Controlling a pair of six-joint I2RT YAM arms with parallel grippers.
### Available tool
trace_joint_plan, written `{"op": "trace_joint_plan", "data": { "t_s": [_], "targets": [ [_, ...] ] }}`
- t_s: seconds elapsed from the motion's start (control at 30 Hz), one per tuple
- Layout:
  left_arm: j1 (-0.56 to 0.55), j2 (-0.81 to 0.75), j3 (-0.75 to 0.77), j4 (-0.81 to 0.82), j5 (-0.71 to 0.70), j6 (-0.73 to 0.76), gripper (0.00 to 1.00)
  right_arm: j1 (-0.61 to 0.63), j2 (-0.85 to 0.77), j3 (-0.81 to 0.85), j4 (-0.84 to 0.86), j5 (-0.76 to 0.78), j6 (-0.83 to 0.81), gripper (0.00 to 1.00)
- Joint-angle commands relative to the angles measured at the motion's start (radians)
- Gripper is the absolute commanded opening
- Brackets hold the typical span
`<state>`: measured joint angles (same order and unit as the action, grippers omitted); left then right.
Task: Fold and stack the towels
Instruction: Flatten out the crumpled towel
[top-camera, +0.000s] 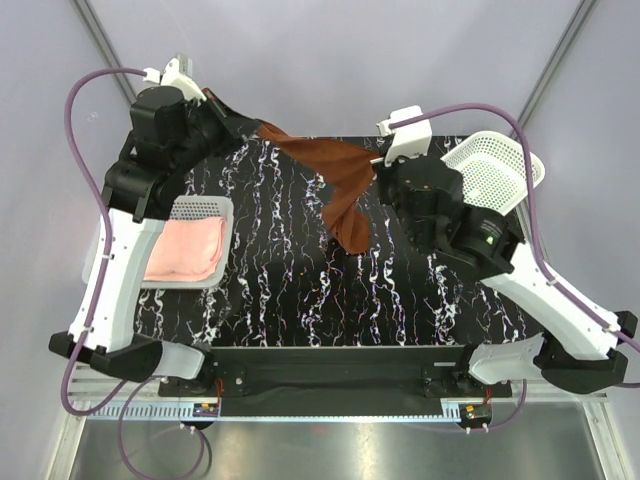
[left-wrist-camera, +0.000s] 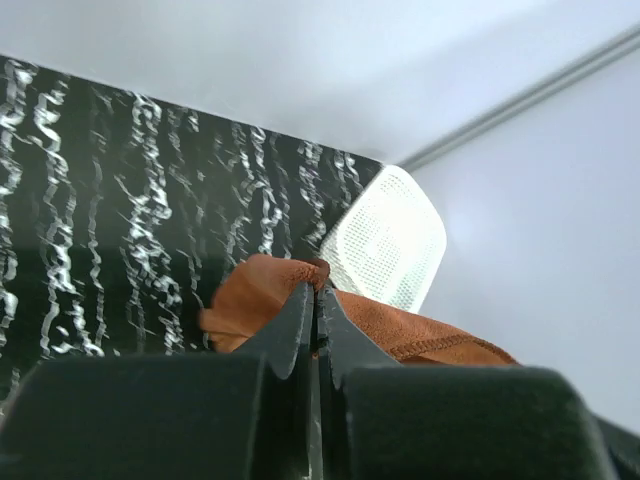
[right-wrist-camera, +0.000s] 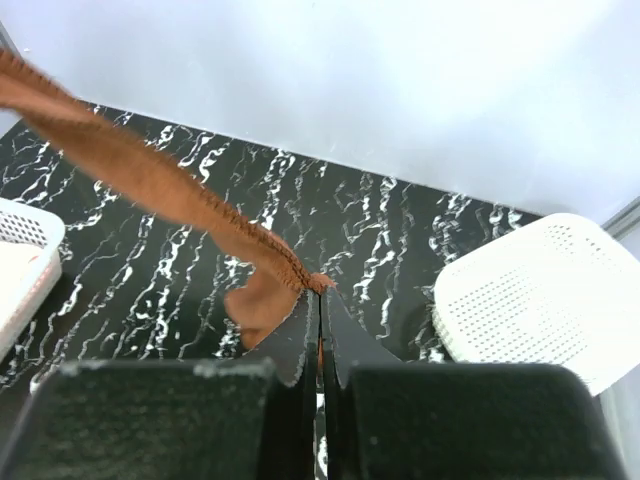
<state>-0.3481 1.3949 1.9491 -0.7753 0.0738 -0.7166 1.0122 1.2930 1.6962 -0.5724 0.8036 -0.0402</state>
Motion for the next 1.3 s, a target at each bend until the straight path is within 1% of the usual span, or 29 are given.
{"op": "trace_joint_plan", "data": {
  "t_s": [0.0,0.03,0.07,0.1,0.2,0.23,0.33,0.37,0.43,0.5,0.53,0.57,0.63,0.67,0.77,0.83,0.9,0.93,0.97,1.07,1.13,1.17,1.23,1.27],
  "targets": [
    [0.003,-0.072,-0.064,0.056,0.092,-0.078,0.00,0.002,-0.037,0.053,-0.118,-0.004,-0.081,0.00],
    [0.003,-0.101,-0.079,0.057,0.099,-0.087,0.00,0.002,-0.053,0.045,-0.129,-0.039,-0.081,0.00],
    [0.003,-0.120,-0.094,0.060,0.115,-0.095,0.00,0.002,-0.085,0.025,-0.147,-0.122,-0.081,0.00],
    [0.004,-0.141,-0.142,0.085,0.121,-0.124,0.00,0.002,-0.106,0.017,-0.155,-0.167,-0.082,0.00],
    [0.003,-0.242,-0.214,0.123,0.136,-0.184,0.00,0.002,-0.179,-0.017,-0.182,-0.312,-0.096,0.00],
    [0.003,-0.258,-0.222,0.129,0.133,-0.193,0.00,0.002,-0.193,-0.013,-0.197,-0.337,-0.099,0.00],
    [-0.002,-0.315,-0.261,0.134,0.124,-0.239,0.00,0.002,-0.253,0.005,-0.259,-0.483,-0.119,0.00],
    [-0.003,-0.332,-0.278,0.146,0.129,-0.256,0.00,0.002,-0.274,0.023,-0.288,-0.563,-0.124,0.00],
    [-0.009,-0.379,-0.337,0.205,0.139,-0.319,0.00,0.002,-0.278,0.063,-0.329,-0.634,-0.122,0.00],
    [-0.026,-0.402,-0.349,0.235,0.143,-0.358,0.00,0.002,-0.268,0.117,-0.365,-0.702,-0.116,0.00],
    [-0.054,-0.404,-0.346,0.237,0.133,-0.369,0.00,0.002,-0.261,0.128,-0.366,-0.724,-0.115,0.00],
    [-0.071,-0.405,-0.342,0.240,0.115,-0.383,0.00,0.002,-0.258,0.143,-0.365,-0.766,-0.113,0.00],
    [-0.119,-0.407,-0.331,0.242,0.092,-0.394,0.00,0.003,-0.253,0.152,-0.357,-0.802,-0.112,0.00],
    [-0.141,-0.409,-0.320,0.242,0.058,-0.397,0.00,0.002,-0.253,0.155,-0.333,-0.828,-0.112,0.00],
    [-0.207,-0.404,-0.299,0.228,-0.014,-0.383,0.00,0.002,-0.268,0.146,-0.258,-0.836,-0.122,0.00],
    [-0.218,-0.405,-0.285,0.208,-0.035,-0.376,0.00,0.003,-0.274,0.145,-0.218,-0.833,-0.136,0.00],
    [-0.222,-0.425,-0.280,0.192,-0.098,-0.371,0.00,0.002,-0.276,0.166,-0.210,-0.811,-0.161,0.00],
    [-0.224,-0.436,-0.282,0.192,-0.124,-0.366,0.00,0.002,-0.274,0.177,-0.207,-0.778,-0.170,0.00],
    [-0.226,-0.448,-0.285,0.192,-0.182,-0.363,0.00,0.002,-0.273,0.198,-0.207,-0.747,-0.181,0.00],
    [-0.227,-0.490,-0.306,0.220,-0.241,-0.359,0.00,0.002,-0.284,0.214,-0.182,-0.707,-0.233,0.00],
    [-0.227,-0.484,-0.297,0.243,-0.229,-0.359,0.00,0.002,-0.284,0.218,-0.173,-0.684,-0.259,0.00],
    [-0.226,-0.473,-0.286,0.243,-0.200,-0.369,0.00,0.002,-0.279,0.221,-0.176,-0.646,-0.295,0.00],
    [-0.226,-0.448,-0.270,0.229,-0.180,-0.388,0.00,0.002,-0.258,0.233,-0.207,-0.594,-0.334,0.00],
    [-0.226,-0.448,-0.272,0.231,-0.181,-0.395,0.00,0.002,-0.250,0.241,-0.219,-0.543,-0.372,0.00]
  ]
}}
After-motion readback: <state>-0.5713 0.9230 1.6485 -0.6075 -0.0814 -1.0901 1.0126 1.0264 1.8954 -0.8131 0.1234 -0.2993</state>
